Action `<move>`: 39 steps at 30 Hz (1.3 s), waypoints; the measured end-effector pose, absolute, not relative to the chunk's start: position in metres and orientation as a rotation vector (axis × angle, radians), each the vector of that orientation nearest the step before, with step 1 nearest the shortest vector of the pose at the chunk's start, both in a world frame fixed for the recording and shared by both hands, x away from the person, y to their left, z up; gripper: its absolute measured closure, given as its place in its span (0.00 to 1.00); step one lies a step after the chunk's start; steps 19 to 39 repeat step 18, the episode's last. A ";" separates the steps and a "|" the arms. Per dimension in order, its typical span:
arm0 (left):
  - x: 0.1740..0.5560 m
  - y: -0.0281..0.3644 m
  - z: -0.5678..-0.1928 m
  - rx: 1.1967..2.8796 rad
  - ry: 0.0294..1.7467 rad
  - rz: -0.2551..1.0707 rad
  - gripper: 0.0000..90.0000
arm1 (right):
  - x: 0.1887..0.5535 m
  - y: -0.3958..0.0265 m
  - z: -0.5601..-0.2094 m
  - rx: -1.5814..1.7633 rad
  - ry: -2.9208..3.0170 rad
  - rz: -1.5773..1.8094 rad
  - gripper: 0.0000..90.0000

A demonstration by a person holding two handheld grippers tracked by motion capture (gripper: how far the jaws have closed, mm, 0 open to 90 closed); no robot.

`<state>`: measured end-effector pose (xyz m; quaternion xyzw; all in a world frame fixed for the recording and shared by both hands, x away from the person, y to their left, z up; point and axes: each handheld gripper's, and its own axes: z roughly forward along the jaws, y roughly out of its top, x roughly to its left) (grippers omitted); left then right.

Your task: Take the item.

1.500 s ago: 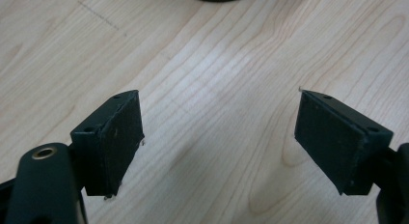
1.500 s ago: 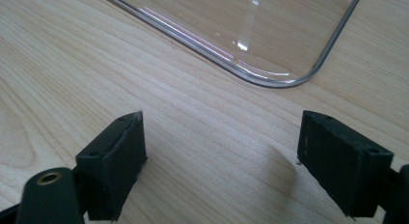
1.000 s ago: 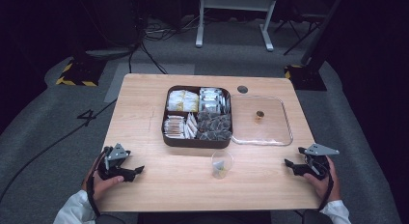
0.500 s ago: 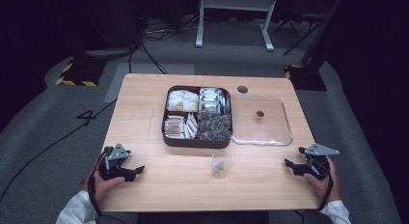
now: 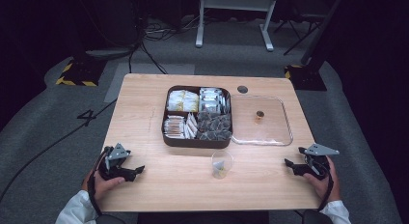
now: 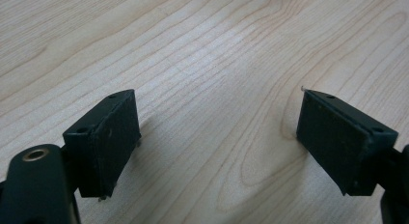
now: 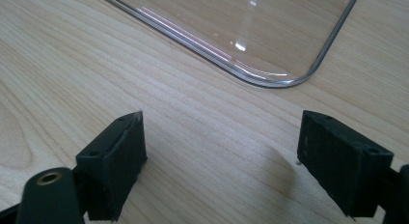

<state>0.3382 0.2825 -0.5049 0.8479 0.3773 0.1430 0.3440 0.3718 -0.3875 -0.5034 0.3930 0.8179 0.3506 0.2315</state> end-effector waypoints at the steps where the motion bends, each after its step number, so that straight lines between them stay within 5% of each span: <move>1: 0.338 0.282 -0.505 2.203 0.980 0.372 0.17 | 0.372 -0.388 -0.503 1.080 2.249 0.964 0.20; 39: 0.339 0.281 -0.505 2.204 0.986 0.374 0.17 | 0.372 -0.388 -0.503 1.077 2.250 0.963 0.20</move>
